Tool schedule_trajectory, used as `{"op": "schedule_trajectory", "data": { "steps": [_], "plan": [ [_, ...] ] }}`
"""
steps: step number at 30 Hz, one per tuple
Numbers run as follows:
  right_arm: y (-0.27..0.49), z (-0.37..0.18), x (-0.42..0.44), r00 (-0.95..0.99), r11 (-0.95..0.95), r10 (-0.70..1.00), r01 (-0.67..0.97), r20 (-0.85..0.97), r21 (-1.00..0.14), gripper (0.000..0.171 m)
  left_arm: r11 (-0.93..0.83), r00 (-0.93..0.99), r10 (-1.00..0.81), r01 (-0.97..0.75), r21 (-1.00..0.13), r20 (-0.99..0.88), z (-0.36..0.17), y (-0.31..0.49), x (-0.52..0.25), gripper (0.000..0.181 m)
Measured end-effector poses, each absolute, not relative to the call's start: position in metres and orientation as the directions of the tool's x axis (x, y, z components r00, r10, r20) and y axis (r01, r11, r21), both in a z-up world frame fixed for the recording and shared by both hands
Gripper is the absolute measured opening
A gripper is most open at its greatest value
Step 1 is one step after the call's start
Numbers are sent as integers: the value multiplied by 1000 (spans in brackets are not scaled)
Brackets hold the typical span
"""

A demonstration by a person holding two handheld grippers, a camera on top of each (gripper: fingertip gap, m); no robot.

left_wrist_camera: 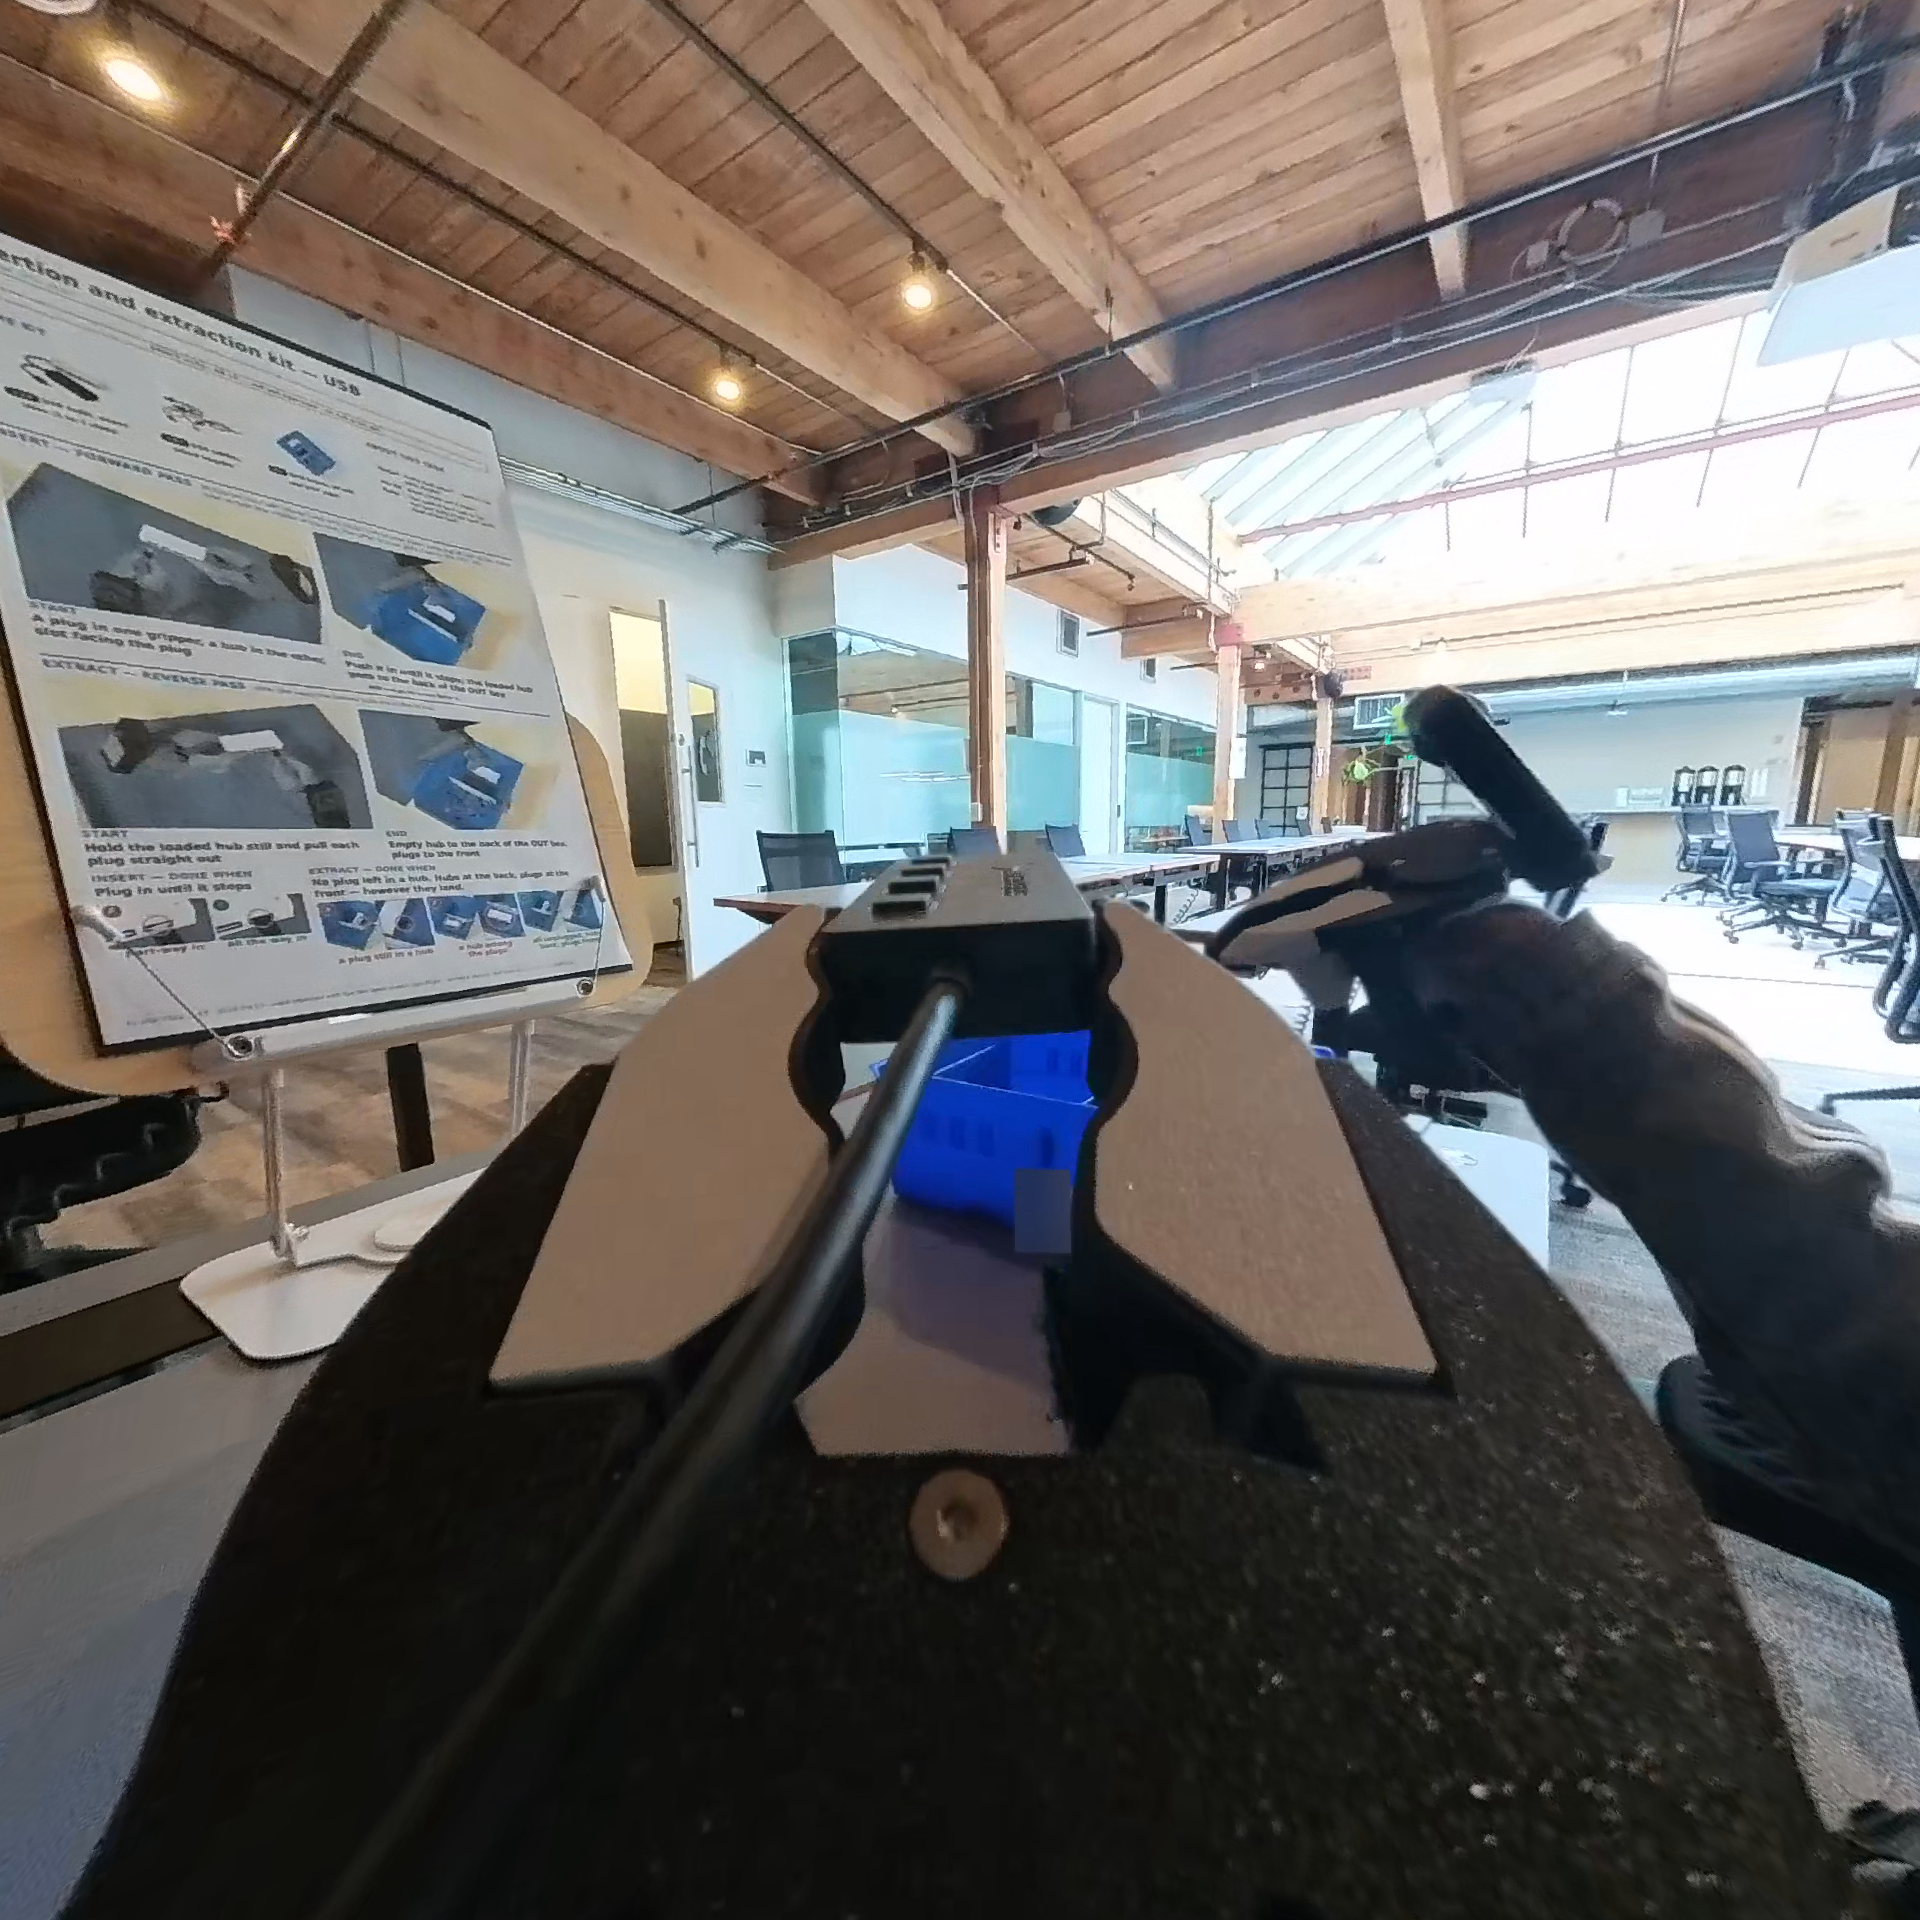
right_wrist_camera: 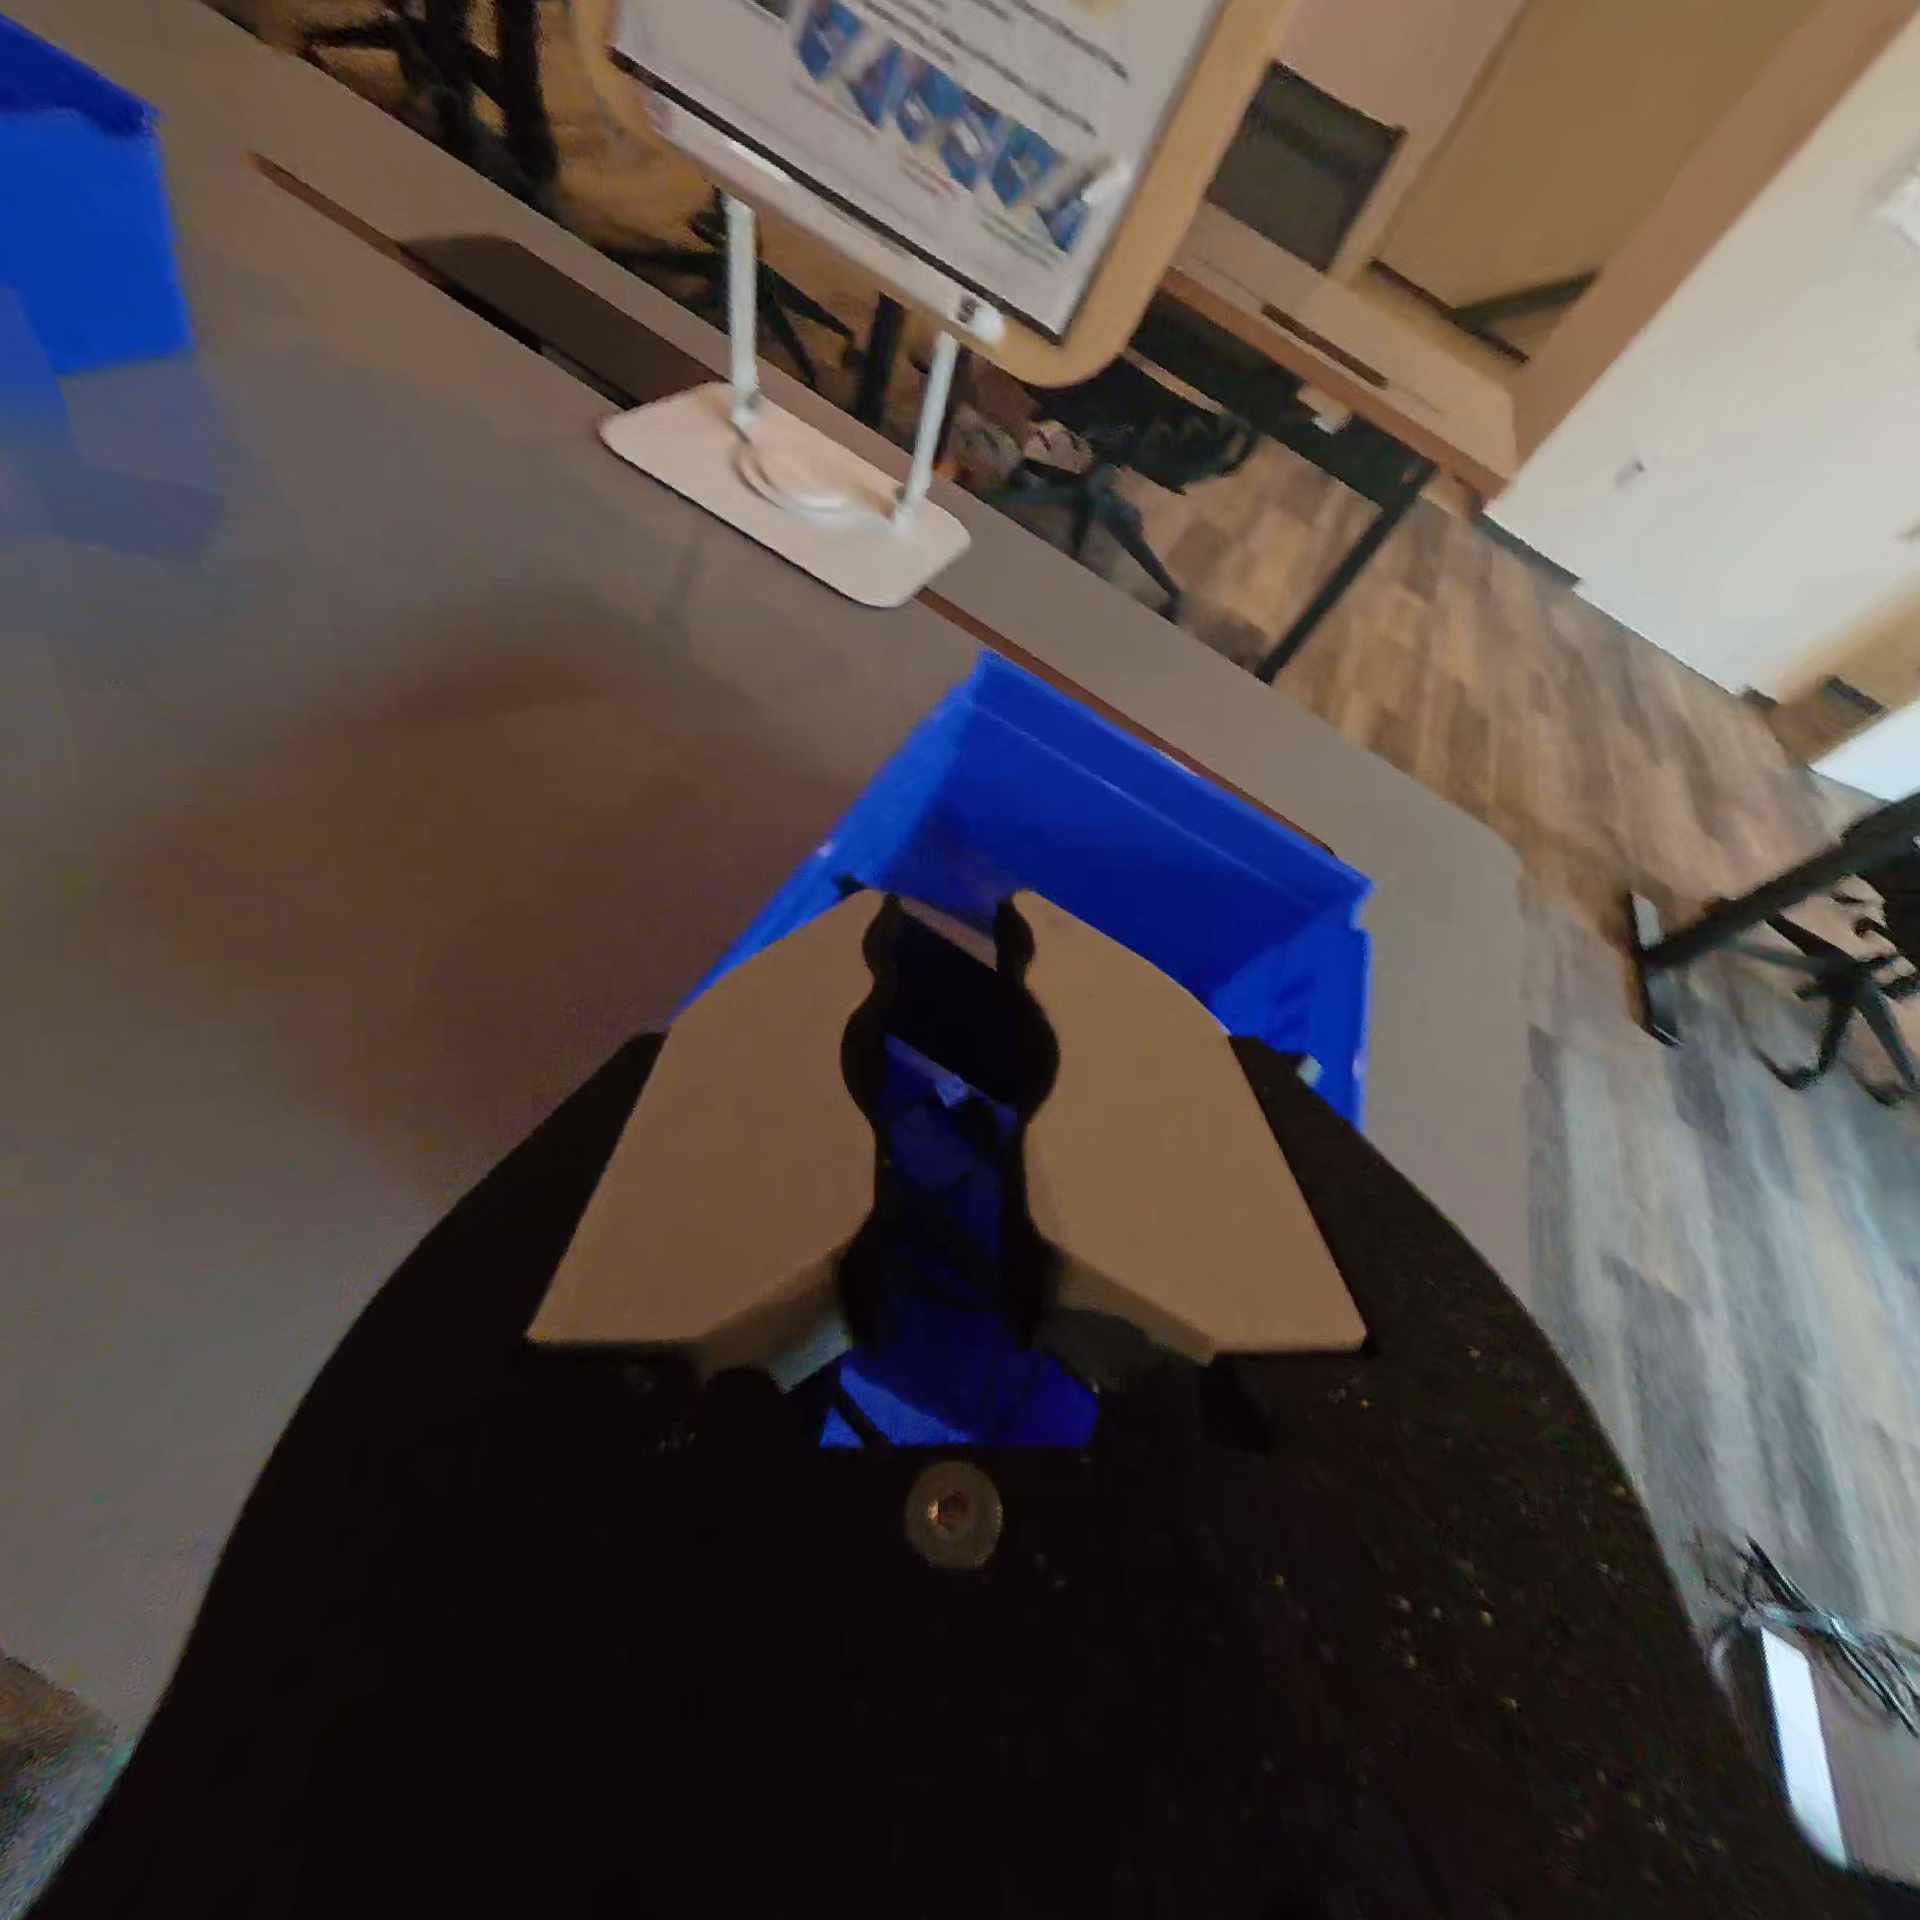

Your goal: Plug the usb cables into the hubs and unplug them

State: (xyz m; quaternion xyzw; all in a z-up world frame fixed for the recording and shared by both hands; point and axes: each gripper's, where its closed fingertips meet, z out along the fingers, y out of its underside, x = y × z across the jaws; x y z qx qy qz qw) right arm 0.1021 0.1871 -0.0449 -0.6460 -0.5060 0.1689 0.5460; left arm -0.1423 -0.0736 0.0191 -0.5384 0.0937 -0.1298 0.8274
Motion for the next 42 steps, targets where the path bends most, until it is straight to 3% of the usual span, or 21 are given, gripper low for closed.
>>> {"op": "schedule_trajectory", "data": {
  "steps": [3,8,9,10,11,14,16,17,22,23,25,29,31,42],
  "plan": [
    [199,-44,123,479,79,816,461,323,-884,0,379,946,-324,120,-918,-10,16,-70,-141,44],
    [217,-54,147,539,42,760,517,363,-855,1,375,947,-320,101,-922,-26,15,-69,-138,44],
    [221,-58,150,540,35,752,539,378,-841,14,373,946,-322,100,-922,-28,15,-69,-138,44],
    [223,-64,153,532,25,753,564,387,-825,13,372,946,-321,97,-923,-30,15,-69,-138,44],
    [225,-69,157,533,8,751,584,390,-812,0,373,947,-319,93,-923,-33,15,-69,-138,44],
    [239,-73,165,592,-38,717,562,369,-826,0,374,948,-317,90,-923,-36,16,-70,-138,44],
    [247,-75,165,616,-47,708,529,345,-848,11,374,948,-315,89,-923,-36,16,-70,-139,44],
    [246,-82,163,597,-62,733,538,327,-841,0,373,949,-314,86,-924,-38,16,-71,-140,44],
    [235,-110,132,384,42,854,623,352,-781,1,371,949,-312,80,-925,-43,16,-71,-141,44],
    [227,-119,120,292,74,897,643,333,-763,15,371,950,-309,77,-926,-44,16,-71,-141,44],
    [222,-144,108,138,129,931,740,338,-660,24,369,948,-314,76,-926,-47,15,-72,-141,44],
    [243,-202,118,-96,213,913,942,396,-261,38,363,947,-317,72,-929,-50,14,-70,-140,44],
    [251,-218,119,-156,230,907,961,392,-151,41,355,947,-318,71,-932,-49,12,-68,-140,44],
    [264,-229,102,-99,160,921,978,376,-134,29,337,946,-321,66,-939,-48,7,-65,-141,44]
  ]
}}
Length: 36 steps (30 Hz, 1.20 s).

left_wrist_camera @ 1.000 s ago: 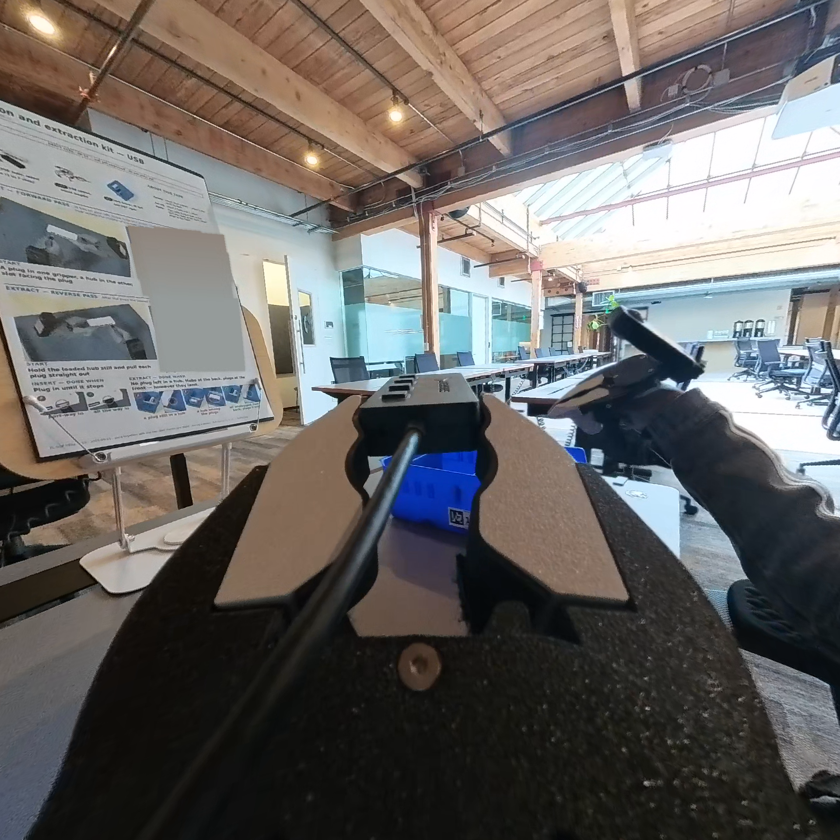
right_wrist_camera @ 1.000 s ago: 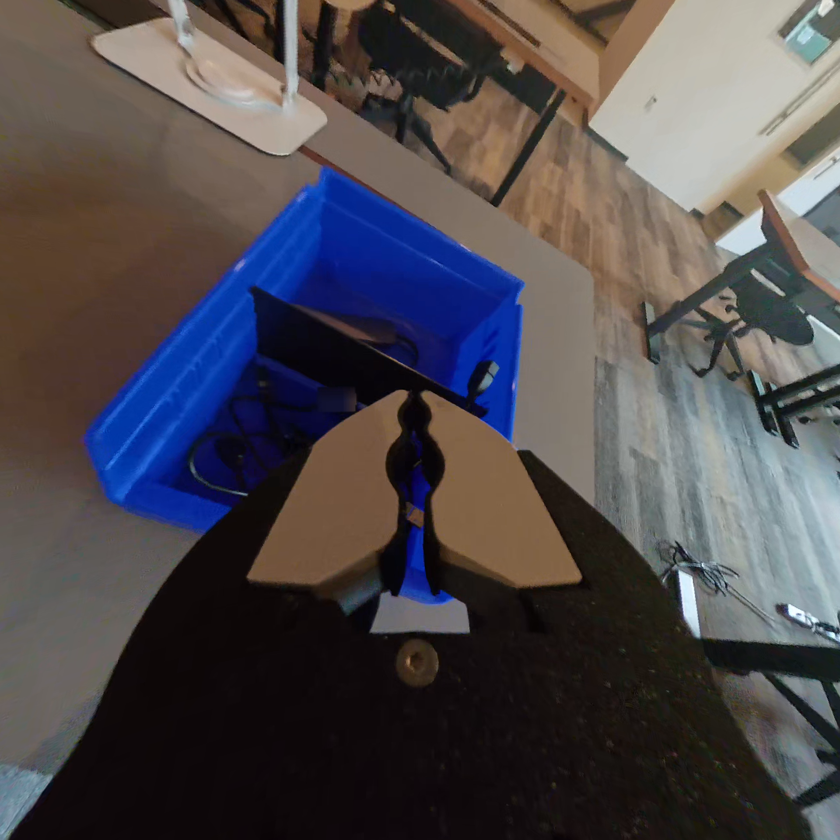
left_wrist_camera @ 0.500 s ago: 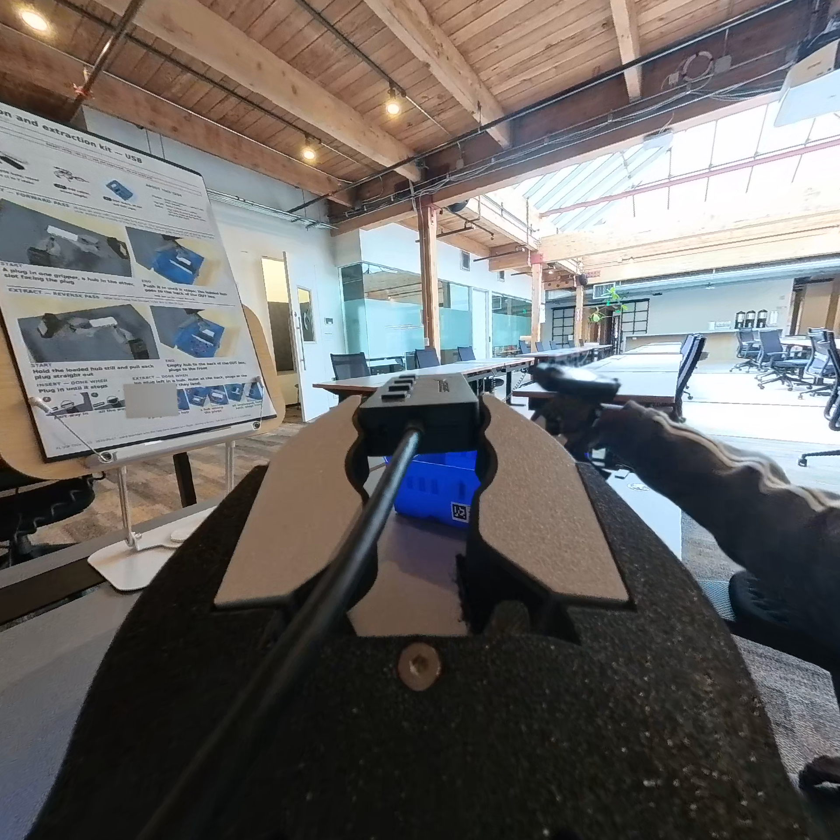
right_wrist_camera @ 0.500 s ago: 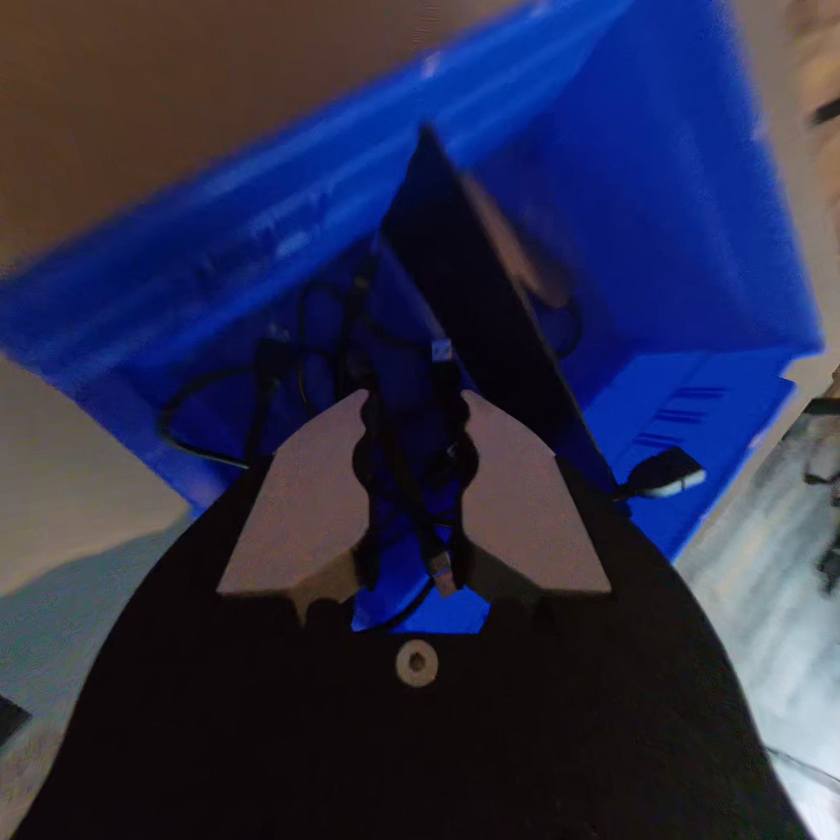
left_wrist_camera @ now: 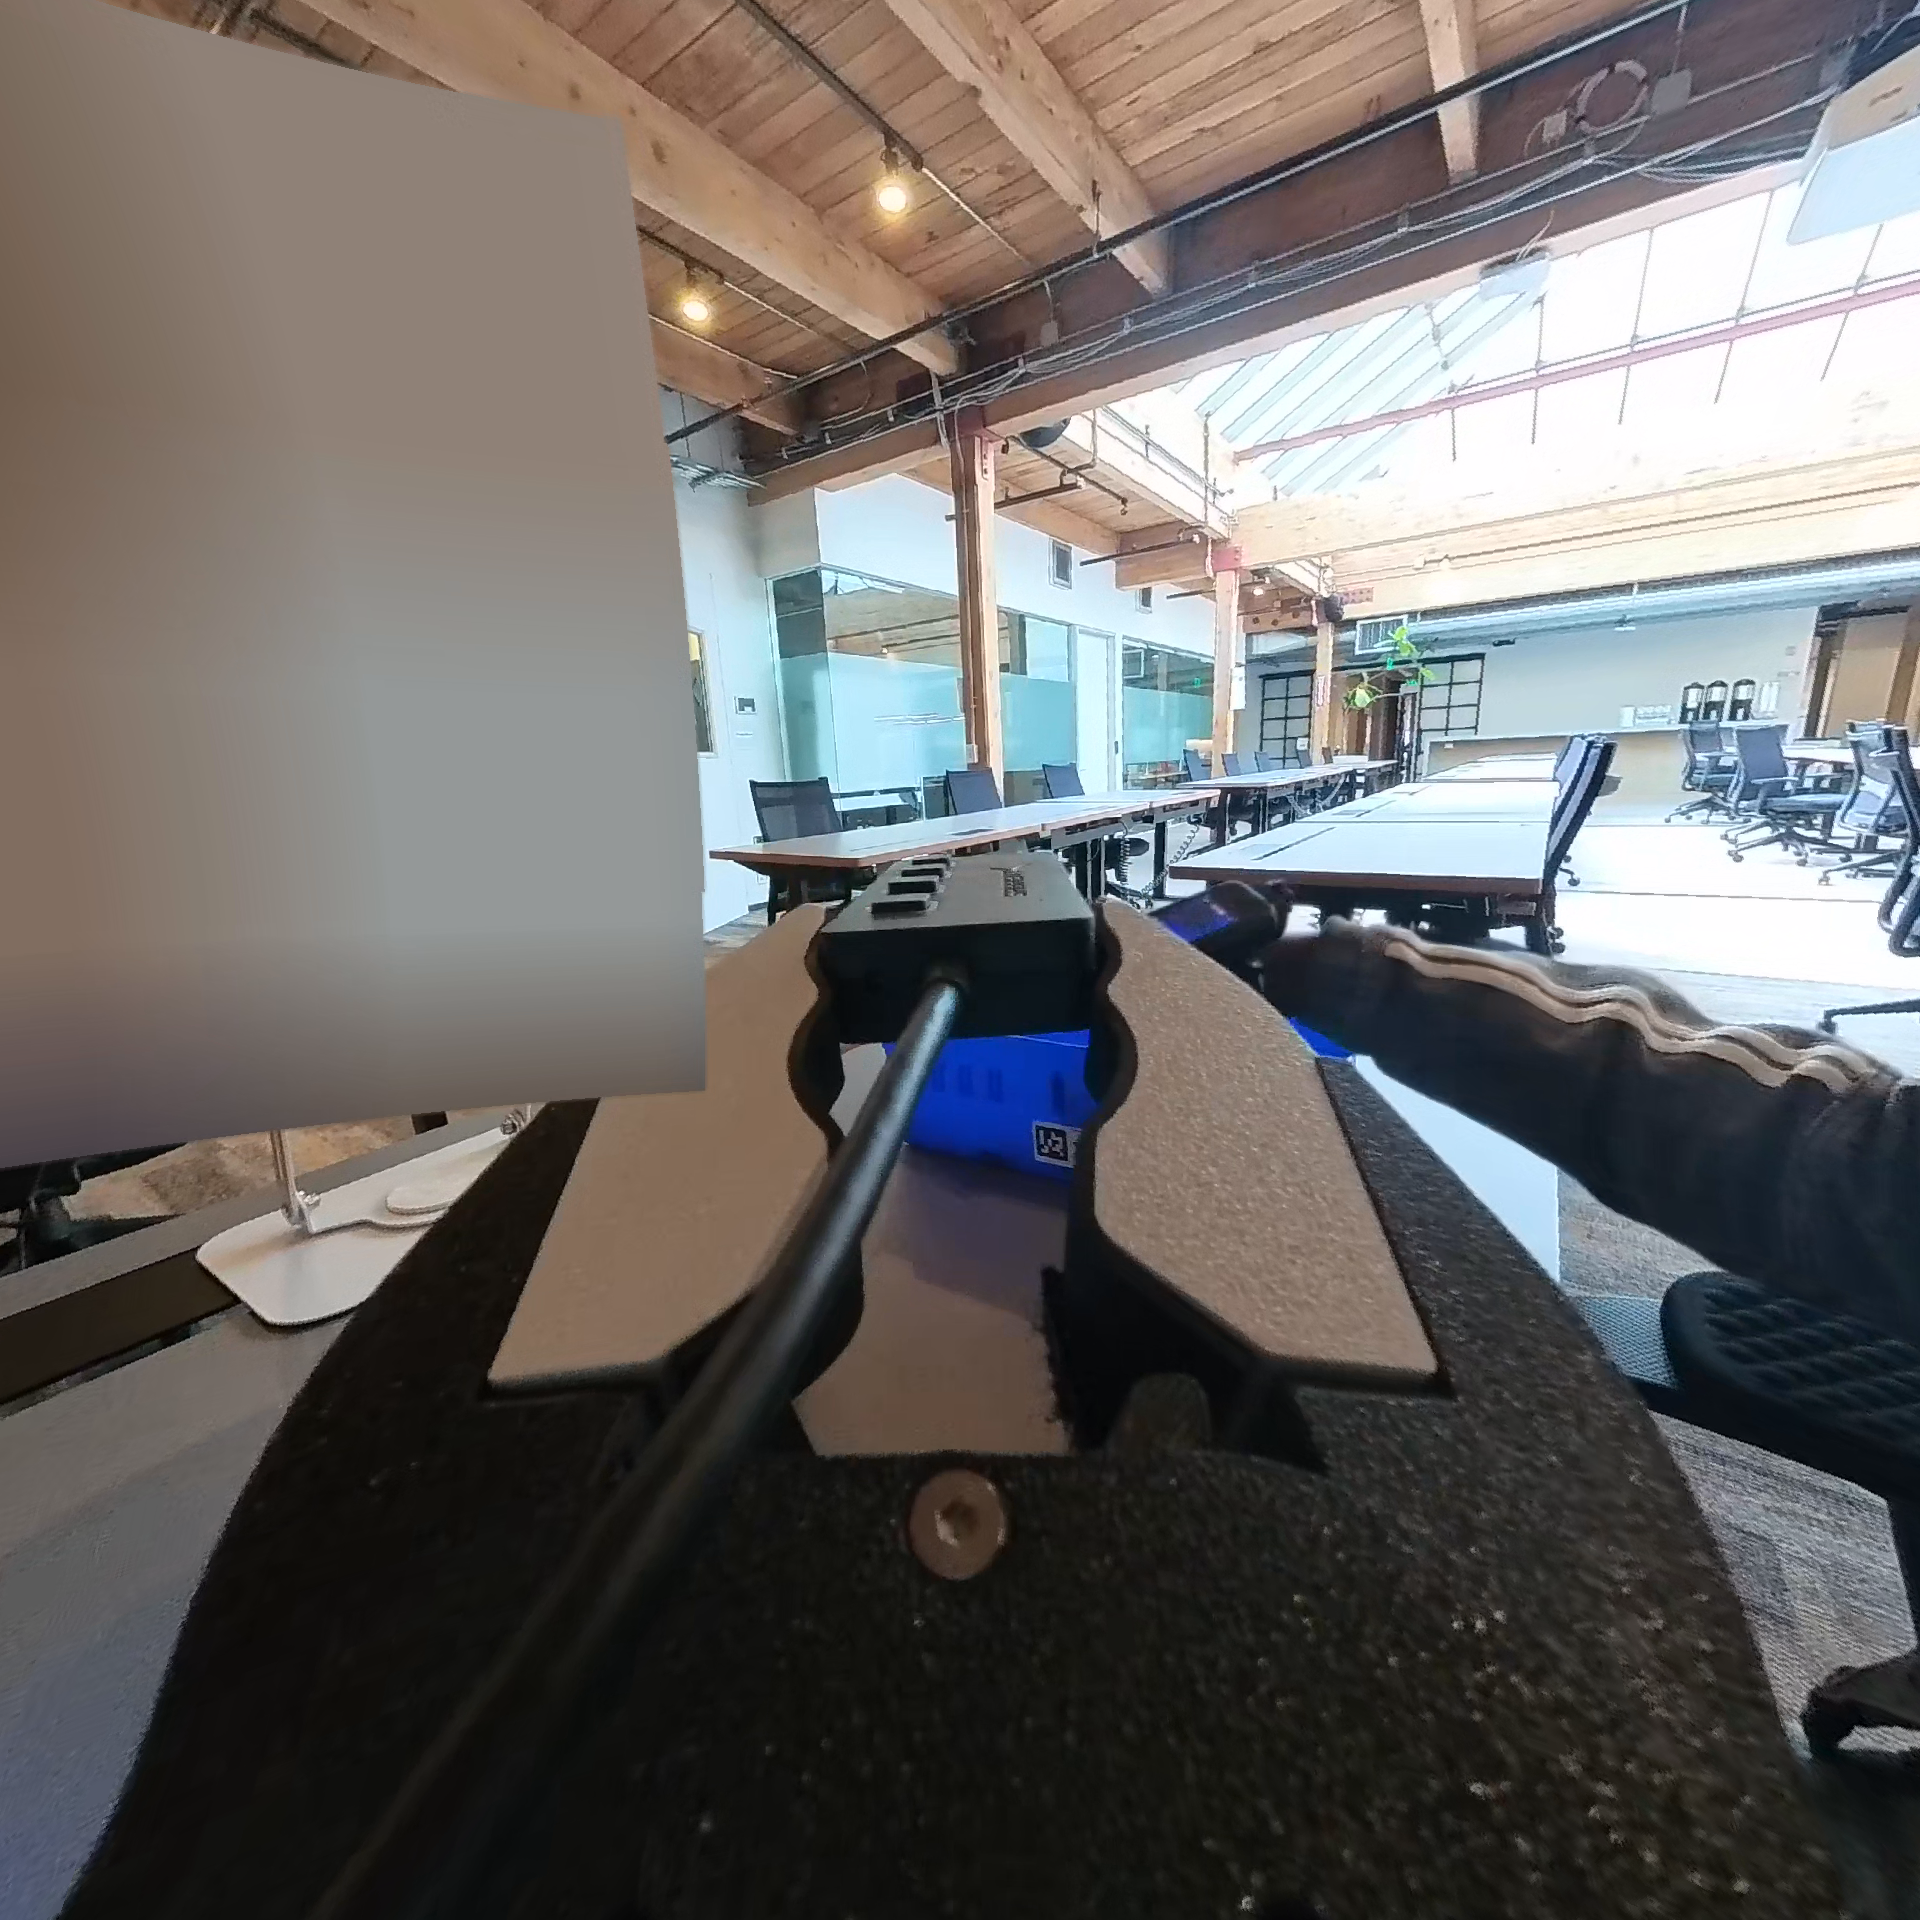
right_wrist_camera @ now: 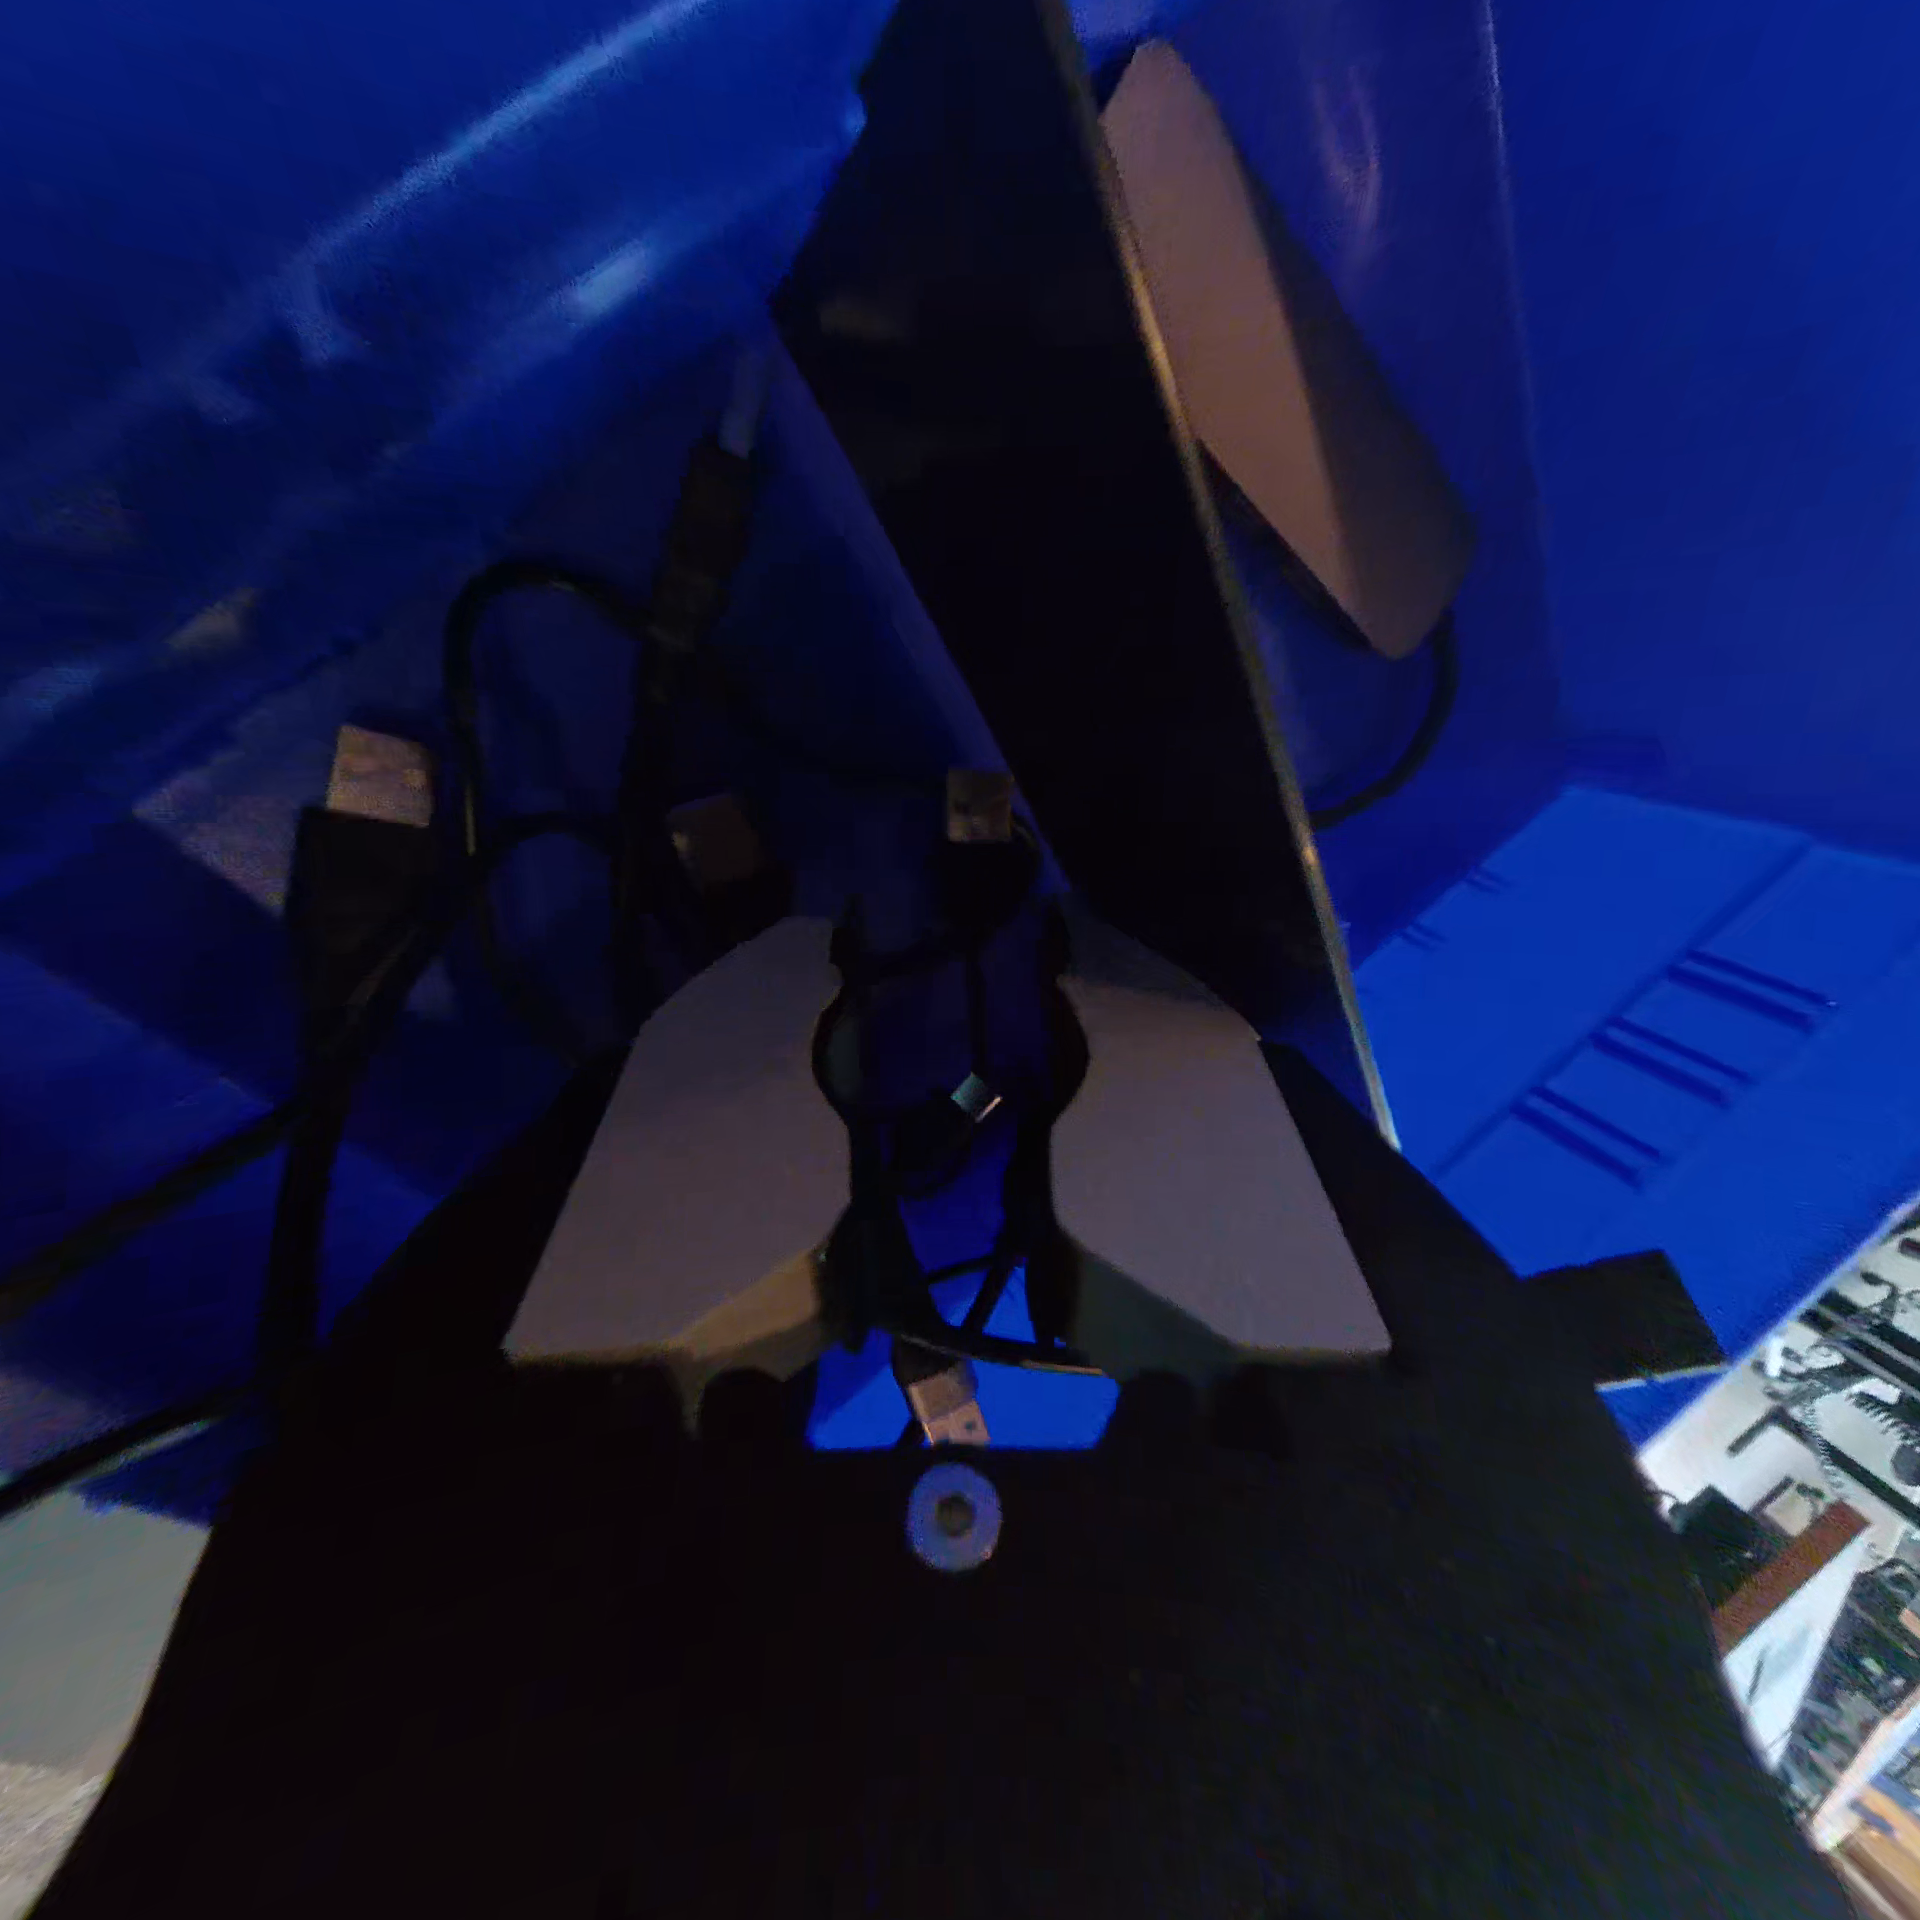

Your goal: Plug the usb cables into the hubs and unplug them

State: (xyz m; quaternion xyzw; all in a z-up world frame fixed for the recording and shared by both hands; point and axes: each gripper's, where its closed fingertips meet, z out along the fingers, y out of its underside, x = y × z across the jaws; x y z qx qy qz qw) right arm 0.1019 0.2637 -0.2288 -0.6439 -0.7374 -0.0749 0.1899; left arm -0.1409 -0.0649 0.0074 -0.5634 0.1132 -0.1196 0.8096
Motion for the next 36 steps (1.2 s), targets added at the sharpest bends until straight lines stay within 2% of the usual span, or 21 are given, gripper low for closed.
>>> {"op": "schedule_trajectory", "data": {
  "steps": [4,7,9,11,13,16,18,20,22,26,30,32,34,36],
  "plan": [
    [271,-236,98,-57,124,921,981,385,-149,16,341,944,-325,57,-938,-61,9,-67,-139,44],
    [271,-235,97,-77,149,916,977,393,-154,15,346,944,-323,54,-937,-65,11,-69,-139,44],
    [272,-225,96,-58,155,907,967,417,-202,15,349,947,-315,55,-936,-62,12,-70,-142,44],
    [267,-204,89,-3,160,903,931,430,-329,15,350,950,-309,62,-935,-53,11,-70,-145,44],
    [256,-172,79,54,190,901,842,430,-504,15,353,953,-301,69,-933,-43,11,-69,-147,44],
    [222,-105,63,100,287,901,591,421,-754,14,358,956,-289,67,-931,-43,11,-68,-149,44],
    [191,-56,58,94,369,897,379,432,-849,14,358,958,-283,54,-932,-53,11,-68,-147,44],
    [158,-15,57,71,451,879,196,471,-871,14,364,958,-278,45,-930,-63,12,-68,-145,44],
    [134,13,56,60,509,855,89,514,-856,14,368,959,-276,36,-929,-72,13,-68,-143,44],
    [132,35,47,122,586,797,74,591,-807,14,377,960,-268,23,-926,-85,15,-70,-140,44],
    [169,60,44,268,633,730,82,629,-770,14,387,960,-265,25,-922,-85,16,-72,-143,44],
    [189,85,53,355,617,732,15,581,-787,14,388,962,-259,20,-921,-88,16,-73,-144,44],
    [195,113,66,391,592,766,-124,509,-796,14,389,963,-252,11,-921,-95,16,-73,-145,44],
    [205,128,71,419,593,761,-138,495,-794,14,390,963,-253,16,-920,-90,16,-73,-146,44]
  ]
}}
